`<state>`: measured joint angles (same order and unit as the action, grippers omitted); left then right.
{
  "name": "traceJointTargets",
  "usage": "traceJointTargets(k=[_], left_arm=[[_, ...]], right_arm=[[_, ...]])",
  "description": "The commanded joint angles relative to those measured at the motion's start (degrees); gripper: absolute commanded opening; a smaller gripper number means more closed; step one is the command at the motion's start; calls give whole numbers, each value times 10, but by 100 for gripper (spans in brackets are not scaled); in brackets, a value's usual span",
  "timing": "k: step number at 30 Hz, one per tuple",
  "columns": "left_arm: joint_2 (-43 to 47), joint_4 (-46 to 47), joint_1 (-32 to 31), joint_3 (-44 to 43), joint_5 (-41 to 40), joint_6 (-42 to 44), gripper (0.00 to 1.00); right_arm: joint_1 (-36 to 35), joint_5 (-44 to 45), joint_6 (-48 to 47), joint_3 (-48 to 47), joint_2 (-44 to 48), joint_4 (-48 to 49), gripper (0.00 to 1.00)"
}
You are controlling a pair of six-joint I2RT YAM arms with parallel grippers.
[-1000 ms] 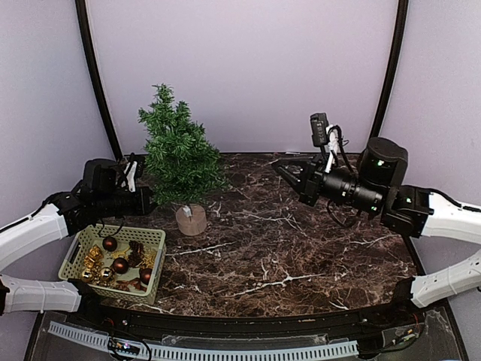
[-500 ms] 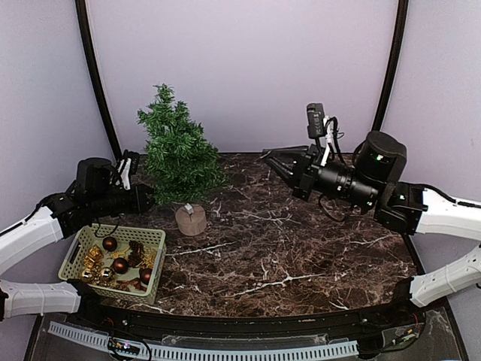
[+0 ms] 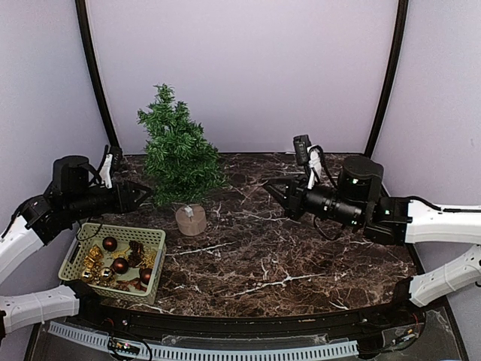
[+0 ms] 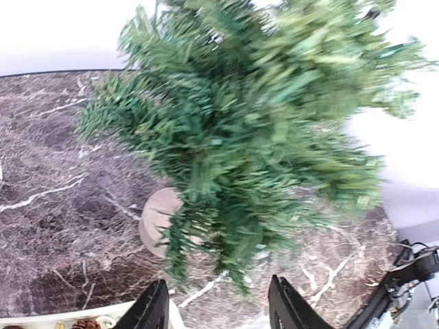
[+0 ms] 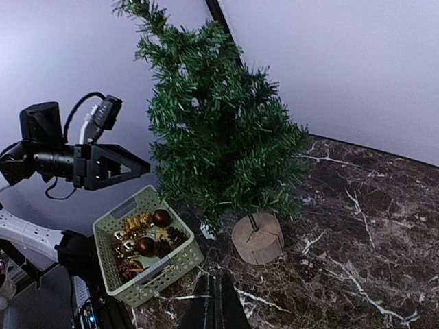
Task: Decorate the small christmas tree
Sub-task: Wrap the side of the string light in the gap of the branches.
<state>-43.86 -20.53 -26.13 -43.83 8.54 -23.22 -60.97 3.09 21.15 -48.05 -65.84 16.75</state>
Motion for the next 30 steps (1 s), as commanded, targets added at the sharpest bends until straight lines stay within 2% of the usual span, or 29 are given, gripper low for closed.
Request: traceJointTargets(k=[1,5,7,9,15,22,26,30], left_arm=[[21,-29,3,-11,55,-25,53],[13,-4,3,4,95,-56,53],[8,24,3,14,109,-68,50],[0,35,3,21,115,-75,44],[-32,38,3,25,112,-73,41],[-51,45,3,31,110,-72,41],[-58,45,3,33,104,-71,24],[-57,45,3,36,95,-73,14]], right_arm=[[-5,22,32,18,-12,10,0],[-7,3,34,14,-27,7,0],[-9,-13,33,7,-34,-2,0],[-12,-20,31,0,-39,-11,0],[-21,-27,29,-11,-21,-9,0],[-21,64,14,-54,8,-30,0],[-13,105,-13,-94,-1,-42,0],[10,130,-21,-138,-39,-60,0]])
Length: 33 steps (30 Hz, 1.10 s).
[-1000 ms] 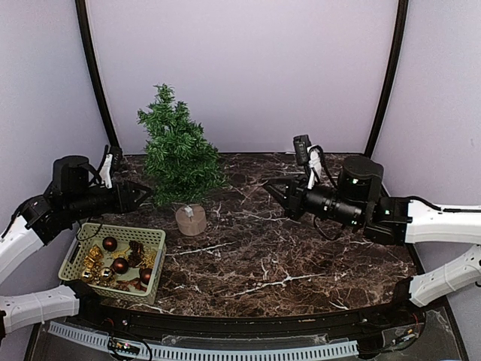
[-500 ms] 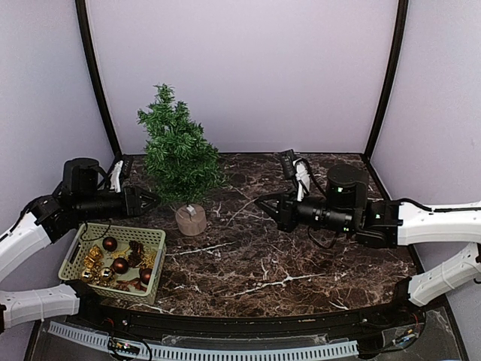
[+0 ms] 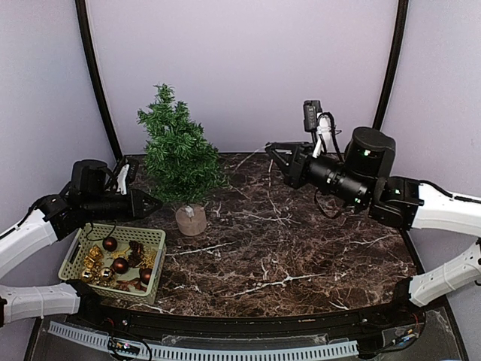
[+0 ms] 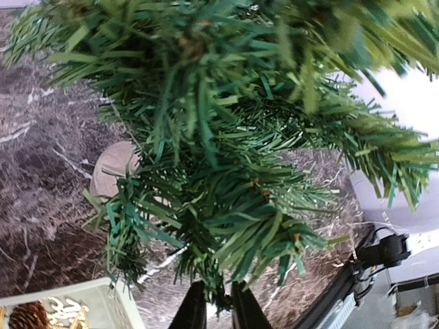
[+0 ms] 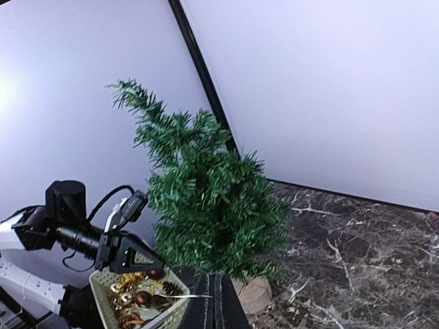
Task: Decorate the small christmas tree
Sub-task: Wrap the side of the string light in the gap of the branches.
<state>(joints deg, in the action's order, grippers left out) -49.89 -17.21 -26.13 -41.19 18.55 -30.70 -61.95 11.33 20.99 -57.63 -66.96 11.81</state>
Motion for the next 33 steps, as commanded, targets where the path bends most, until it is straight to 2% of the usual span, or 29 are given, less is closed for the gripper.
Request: traceJointTargets(k=[1,4,6,33], left_arm=[[4,11,3,10,-7,3,12],[4,8,3,10,-16,6,1],[3,6,3,10,-19,10,0],[11,-1,3,4,-65,40,0]], right_arm=[[27,48,-20,-52,-38,-11,0],[54,54,-23,-79,-64,-14,0],[70,50,-24,-95,-80,-14,0],[226,-47,-4,-249,-223,16,0]])
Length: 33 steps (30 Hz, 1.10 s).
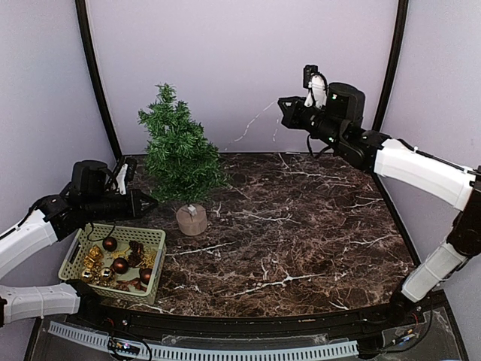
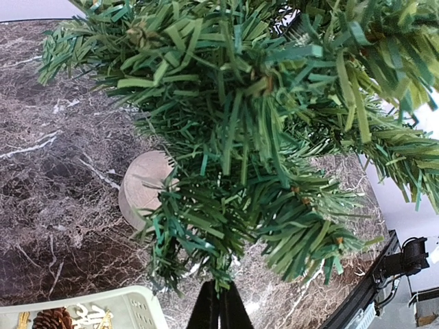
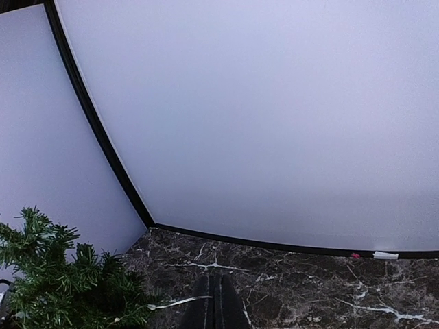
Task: Decorate the small christmas tree
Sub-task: Wrap the side of the string light in the gap of the branches.
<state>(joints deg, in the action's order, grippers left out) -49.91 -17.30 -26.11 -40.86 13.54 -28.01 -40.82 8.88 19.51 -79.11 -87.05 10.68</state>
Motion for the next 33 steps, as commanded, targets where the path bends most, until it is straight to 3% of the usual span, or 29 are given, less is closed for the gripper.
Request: traceJointTargets(k=[1,16,27,33], left_arm=[[12,-1,3,1,-18,13,0],[-4,8,13,-7,-40,39,0],[-58,74,59,-21,-20,97,0],[-101,139,97,-30,12,123,0]], right_arm=[[19,-27,12,-40,-28,29,0],[58,-23,19,-73,-131,-4,0],[54,-71,66,83,-86,17,0],[9,-74,87,164,-39,29,0]])
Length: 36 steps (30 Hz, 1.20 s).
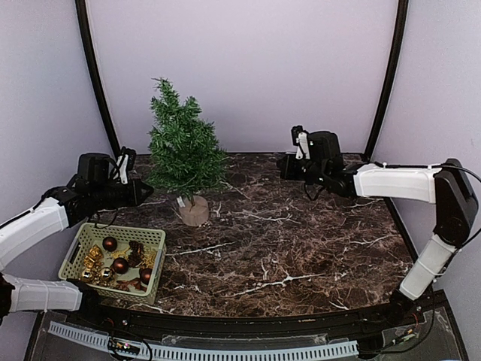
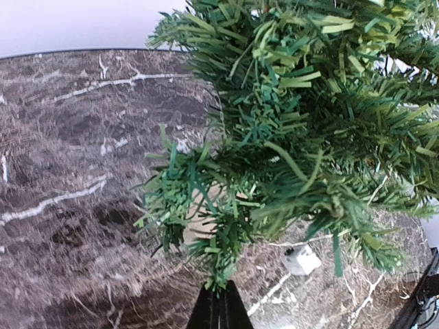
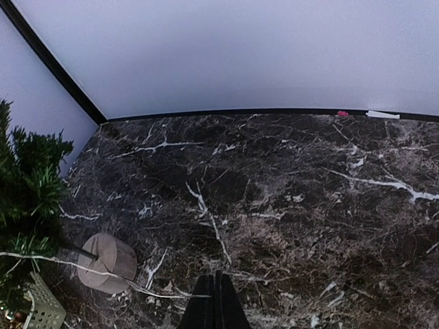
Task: Decorate the small christmas tree
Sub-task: Wrap the side of the string light in the gap of the branches.
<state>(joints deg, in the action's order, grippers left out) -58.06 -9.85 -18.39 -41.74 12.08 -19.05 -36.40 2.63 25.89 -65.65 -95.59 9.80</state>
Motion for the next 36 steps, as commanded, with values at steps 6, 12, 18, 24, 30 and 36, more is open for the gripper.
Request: traceJointTargets(k=[6,12,18,24,30,36], left_arm=[[-52,104,56,-41,44,31,5],[-38,68,61,-52,26,21,35],[41,-8,60,-21,14,-7,54],[106,-2,24,35,98,-84,55],[93,55,-82,58,64,-147,56],[52,131,-111,54,71,-156,59]], right_arm=[[-83,-5,57,67,72,49,0],[-114,4,85,84,67,70,0],[-119,7,106,107,73,88,0],[-124,8,94,91,95,73,0],[-126,20,90,85,110,72,0],[-126,24,90,90,111,69,0]])
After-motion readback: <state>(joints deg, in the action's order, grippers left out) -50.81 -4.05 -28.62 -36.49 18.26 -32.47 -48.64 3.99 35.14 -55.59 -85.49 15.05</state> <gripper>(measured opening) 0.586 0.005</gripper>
